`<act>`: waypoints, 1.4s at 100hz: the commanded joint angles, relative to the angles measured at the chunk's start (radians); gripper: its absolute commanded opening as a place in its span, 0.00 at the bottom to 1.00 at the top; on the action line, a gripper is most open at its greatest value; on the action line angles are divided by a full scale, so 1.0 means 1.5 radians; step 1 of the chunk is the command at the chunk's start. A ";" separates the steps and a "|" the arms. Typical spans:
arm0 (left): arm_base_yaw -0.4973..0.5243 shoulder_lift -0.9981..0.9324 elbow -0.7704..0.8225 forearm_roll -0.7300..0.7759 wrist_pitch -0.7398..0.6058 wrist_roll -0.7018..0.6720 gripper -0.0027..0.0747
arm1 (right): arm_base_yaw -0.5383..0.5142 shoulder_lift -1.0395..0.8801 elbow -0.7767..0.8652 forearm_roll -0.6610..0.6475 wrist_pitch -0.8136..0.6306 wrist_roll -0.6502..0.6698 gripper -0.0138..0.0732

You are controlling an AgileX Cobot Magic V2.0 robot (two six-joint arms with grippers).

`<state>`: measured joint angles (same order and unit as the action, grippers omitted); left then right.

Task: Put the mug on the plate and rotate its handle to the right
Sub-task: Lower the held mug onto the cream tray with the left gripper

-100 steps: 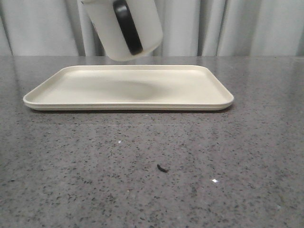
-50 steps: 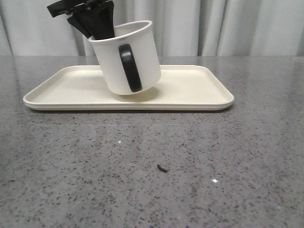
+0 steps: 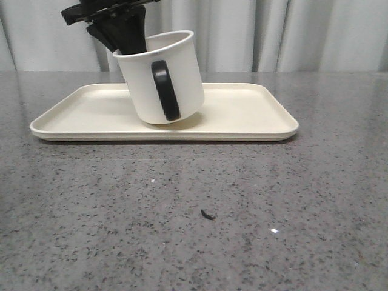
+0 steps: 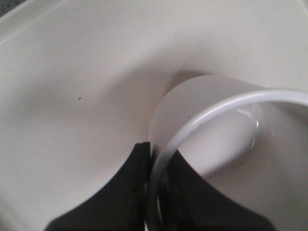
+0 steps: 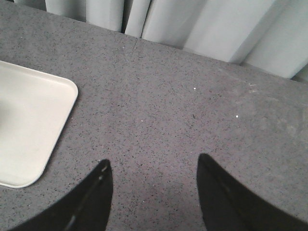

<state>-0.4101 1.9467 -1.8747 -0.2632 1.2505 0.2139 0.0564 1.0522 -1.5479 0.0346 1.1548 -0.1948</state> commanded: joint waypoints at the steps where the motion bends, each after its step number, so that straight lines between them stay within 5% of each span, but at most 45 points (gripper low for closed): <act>1: -0.004 -0.035 -0.022 -0.017 0.010 -0.001 0.01 | 0.004 -0.005 -0.019 0.000 -0.041 -0.007 0.62; 31: -0.004 -0.035 -0.022 -0.017 0.010 -0.001 0.03 | 0.004 -0.005 -0.019 0.000 -0.041 -0.007 0.62; 69: -0.004 -0.035 -0.022 -0.017 0.010 -0.001 0.34 | 0.004 -0.005 -0.019 0.000 -0.041 -0.007 0.62; 140: -0.004 -0.047 -0.023 -0.009 0.010 -0.001 0.35 | 0.004 -0.005 -0.019 0.000 -0.041 -0.007 0.62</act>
<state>-0.4101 1.9467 -1.8747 -0.2632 1.2455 0.2139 0.0564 1.0522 -1.5479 0.0346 1.1548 -0.1966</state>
